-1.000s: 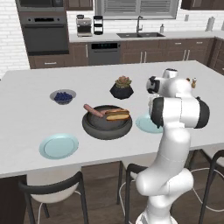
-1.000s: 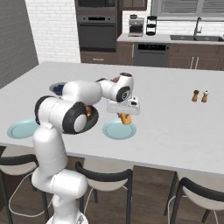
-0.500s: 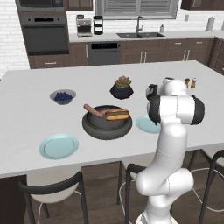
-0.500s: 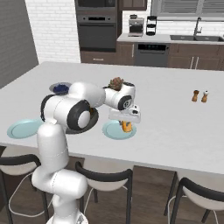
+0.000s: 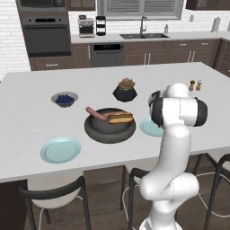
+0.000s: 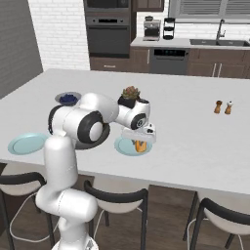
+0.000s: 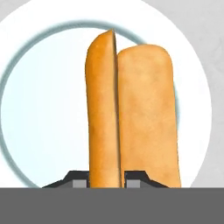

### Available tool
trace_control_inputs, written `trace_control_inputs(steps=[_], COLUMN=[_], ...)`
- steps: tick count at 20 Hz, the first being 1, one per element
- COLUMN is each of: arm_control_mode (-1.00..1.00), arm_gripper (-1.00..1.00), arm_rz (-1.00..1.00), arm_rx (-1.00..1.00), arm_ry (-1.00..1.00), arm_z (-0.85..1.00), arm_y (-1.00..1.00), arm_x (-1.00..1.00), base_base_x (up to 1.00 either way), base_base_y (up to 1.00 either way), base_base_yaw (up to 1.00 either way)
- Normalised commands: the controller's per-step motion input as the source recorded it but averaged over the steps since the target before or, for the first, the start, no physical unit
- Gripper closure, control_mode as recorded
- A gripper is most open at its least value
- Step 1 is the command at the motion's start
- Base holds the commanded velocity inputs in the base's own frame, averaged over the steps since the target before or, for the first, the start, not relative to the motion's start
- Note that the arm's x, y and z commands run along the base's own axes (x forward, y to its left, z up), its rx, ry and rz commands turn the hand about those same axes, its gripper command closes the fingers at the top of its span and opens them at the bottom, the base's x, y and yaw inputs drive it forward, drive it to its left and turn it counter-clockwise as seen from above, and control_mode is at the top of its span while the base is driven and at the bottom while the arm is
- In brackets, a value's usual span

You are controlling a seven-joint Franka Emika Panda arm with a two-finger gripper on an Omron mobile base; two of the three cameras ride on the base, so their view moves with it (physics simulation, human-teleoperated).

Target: Place one bun and one sausage from the bowl on each plate.

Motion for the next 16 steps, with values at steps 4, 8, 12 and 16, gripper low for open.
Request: trace_control_inputs(steps=[4,8,12,16], arm_control_mode=[-1.00,-1.00,-1.00,-1.00], arm_gripper=[1.00,1.00,-1.00,-1.00], arm_rz=[0.00,0.00,0.00,0.00], arm_rx=[0.00,0.00,0.00,0.00], arm_ry=[0.00,0.00,0.00,0.00], arm_z=[-0.07,-0.05,0.00,0.00], arm_y=[0.00,0.00,0.00,0.00], arm_x=[0.29,0.10,0.00,0.00], base_base_x=[0.00,0.00,0.00,0.00], base_base_y=[0.00,0.00,0.00,0.00], base_base_yaw=[0.00,0.00,0.00,0.00])
